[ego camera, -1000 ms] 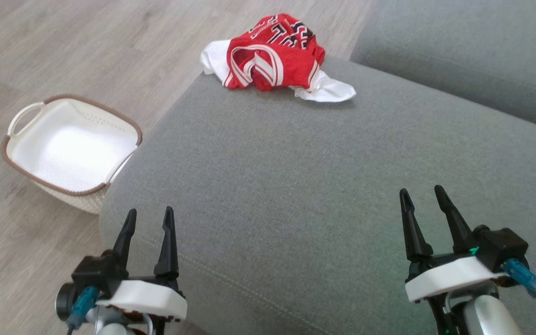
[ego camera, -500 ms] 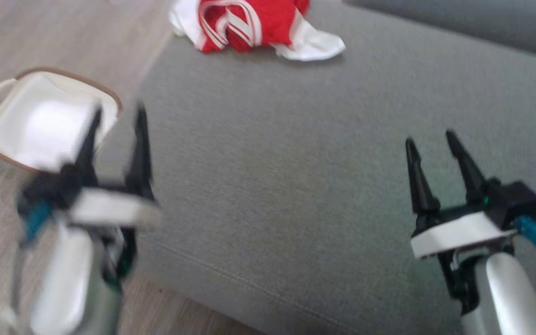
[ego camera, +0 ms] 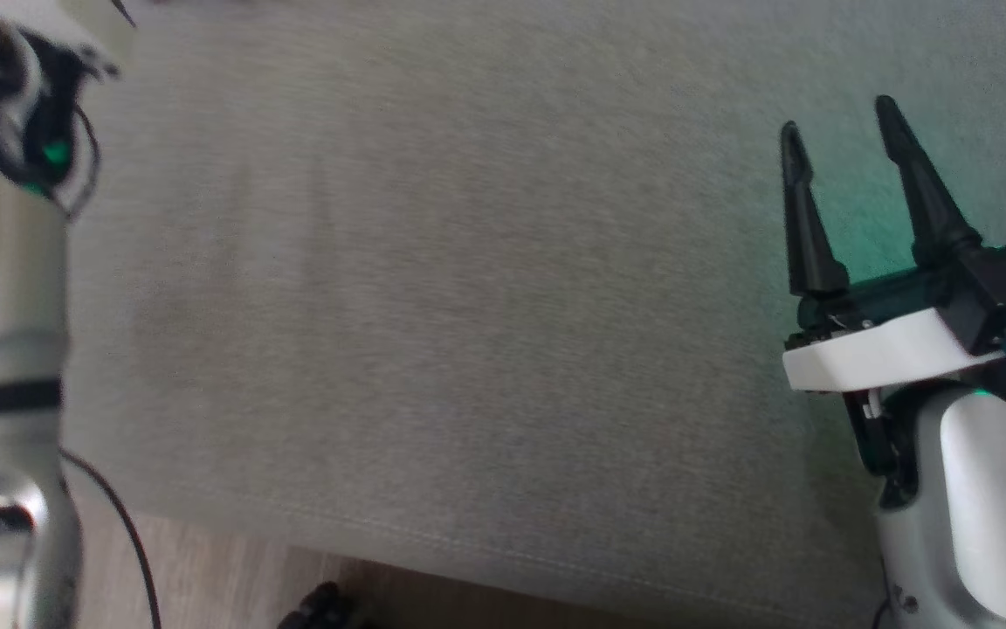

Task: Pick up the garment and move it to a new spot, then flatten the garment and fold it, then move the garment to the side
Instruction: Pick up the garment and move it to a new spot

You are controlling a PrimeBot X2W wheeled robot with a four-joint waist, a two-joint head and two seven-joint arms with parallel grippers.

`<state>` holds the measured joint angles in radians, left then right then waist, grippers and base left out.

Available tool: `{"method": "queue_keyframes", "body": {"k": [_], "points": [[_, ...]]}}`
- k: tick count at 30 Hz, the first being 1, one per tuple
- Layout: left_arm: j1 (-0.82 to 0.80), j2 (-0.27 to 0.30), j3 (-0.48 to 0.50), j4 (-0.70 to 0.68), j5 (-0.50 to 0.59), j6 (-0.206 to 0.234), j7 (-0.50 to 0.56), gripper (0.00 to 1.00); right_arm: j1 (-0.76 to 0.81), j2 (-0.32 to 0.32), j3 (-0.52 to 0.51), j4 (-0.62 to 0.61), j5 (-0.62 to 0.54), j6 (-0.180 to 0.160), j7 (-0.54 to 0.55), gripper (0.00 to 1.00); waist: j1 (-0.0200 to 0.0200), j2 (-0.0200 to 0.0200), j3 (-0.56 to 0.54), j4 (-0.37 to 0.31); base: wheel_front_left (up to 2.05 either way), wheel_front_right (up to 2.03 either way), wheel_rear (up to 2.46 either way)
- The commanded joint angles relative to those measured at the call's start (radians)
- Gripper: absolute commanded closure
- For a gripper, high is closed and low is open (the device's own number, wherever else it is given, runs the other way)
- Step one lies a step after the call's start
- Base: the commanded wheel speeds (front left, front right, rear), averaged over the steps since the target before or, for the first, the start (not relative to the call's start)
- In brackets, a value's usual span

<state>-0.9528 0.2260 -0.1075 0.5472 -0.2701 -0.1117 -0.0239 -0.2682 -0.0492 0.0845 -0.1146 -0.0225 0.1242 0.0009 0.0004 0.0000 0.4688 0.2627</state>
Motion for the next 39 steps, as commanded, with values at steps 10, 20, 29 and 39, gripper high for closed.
{"method": "queue_keyframes", "body": {"k": [10,20,29,39], "points": [[-0.201,0.124,-0.109,0.242,-0.028,-0.018,0.133,0.00,-0.027,-0.001,0.046,-0.109,-0.058,0.007,0.031,0.00,-0.0004,0.0000,0.179,-0.148,0.00,0.00,0.00],[-0.241,0.177,-0.157,0.418,-0.034,-0.019,0.168,0.73,-0.020,-0.001,0.060,-0.127,-0.063,0.007,0.035,0.00,-0.0004,0.0000,0.195,-0.167,0.00,0.00,0.00],[-0.273,0.190,-0.181,0.460,-0.015,-0.015,0.052,1.00,-0.017,-0.001,0.055,-0.098,-0.047,0.007,0.016,0.00,-0.0004,0.0000,0.130,-0.155,0.00,0.00,0.00],[-0.314,0.210,-0.268,0.426,0.036,-0.018,-0.061,1.00,0.000,-0.001,0.053,-0.014,0.020,0.007,-0.038,0.00,-0.0004,0.0000,-0.044,-0.168,0.00,0.00,0.00]]}}
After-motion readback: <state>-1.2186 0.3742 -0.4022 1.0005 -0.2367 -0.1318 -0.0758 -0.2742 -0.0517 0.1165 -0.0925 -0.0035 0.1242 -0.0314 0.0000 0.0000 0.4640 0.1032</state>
